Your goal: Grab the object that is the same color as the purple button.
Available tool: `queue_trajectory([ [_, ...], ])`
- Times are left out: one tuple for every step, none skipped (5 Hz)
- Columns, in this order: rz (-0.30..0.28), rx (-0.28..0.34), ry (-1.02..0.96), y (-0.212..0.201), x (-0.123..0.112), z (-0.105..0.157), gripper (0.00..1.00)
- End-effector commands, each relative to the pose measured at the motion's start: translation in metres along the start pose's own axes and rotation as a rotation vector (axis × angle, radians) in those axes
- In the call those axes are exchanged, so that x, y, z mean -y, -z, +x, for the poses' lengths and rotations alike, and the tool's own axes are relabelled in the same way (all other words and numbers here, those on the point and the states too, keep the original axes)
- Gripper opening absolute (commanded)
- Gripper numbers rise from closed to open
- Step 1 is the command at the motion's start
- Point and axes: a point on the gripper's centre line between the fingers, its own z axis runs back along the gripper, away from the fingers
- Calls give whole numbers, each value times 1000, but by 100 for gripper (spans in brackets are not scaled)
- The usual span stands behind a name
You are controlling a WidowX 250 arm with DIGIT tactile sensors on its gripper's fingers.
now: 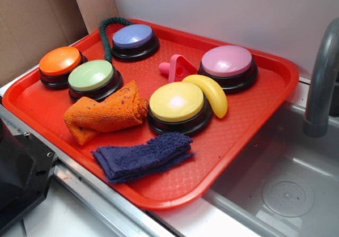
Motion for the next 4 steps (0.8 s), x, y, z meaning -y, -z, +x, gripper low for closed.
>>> queue_trajectory([
  [0, 0, 0, 0, 0, 0, 100],
  [-29, 11, 11, 29, 19, 5, 100],
  [-28, 0, 4, 51, 34, 11, 100],
  [-22, 1, 28, 85, 57, 18, 100],
])
